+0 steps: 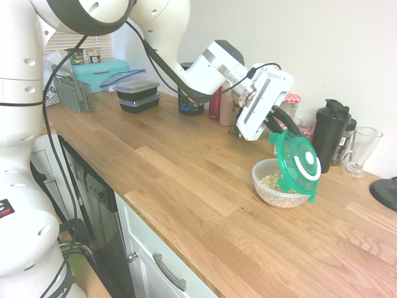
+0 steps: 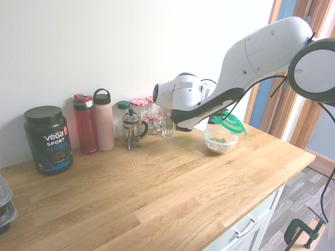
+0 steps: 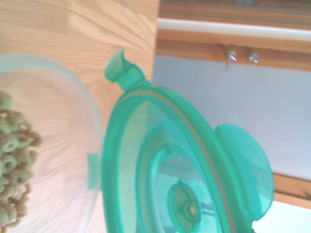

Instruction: Cover the lid of food container

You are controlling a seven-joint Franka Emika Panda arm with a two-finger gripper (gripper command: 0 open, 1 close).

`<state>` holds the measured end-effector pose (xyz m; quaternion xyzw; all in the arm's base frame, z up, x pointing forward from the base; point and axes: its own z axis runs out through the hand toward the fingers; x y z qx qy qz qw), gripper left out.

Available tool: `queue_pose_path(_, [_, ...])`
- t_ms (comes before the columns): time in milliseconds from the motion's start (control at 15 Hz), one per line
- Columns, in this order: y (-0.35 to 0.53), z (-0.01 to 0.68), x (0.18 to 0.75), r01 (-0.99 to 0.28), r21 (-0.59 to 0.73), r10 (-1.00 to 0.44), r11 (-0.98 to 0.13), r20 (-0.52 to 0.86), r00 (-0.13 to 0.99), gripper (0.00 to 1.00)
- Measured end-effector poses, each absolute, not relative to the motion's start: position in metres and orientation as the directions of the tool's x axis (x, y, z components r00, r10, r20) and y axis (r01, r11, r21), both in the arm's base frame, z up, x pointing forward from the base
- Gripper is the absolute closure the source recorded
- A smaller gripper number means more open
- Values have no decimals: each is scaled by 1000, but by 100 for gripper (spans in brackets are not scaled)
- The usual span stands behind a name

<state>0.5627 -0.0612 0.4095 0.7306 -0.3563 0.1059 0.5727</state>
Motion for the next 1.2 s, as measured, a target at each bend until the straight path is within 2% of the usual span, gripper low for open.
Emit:
queue_pose_path(333, [-36, 387, 536, -618, 773, -411, -143, 522, 747, 0])
queue_pose_path(600, [-3, 393, 531, -652, 709, -471, -269, 494, 731, 0])
queue_pose_path(867, [28, 432, 520, -699, 589, -611, -405, 394, 687, 0])
queue_pose_path(1067, [49, 478, 507, -737, 453, -700, -502, 287, 654, 0])
queue_pose_path(1200, [76, 477, 502, -751, 345, -738, -563, 200, 645, 0])
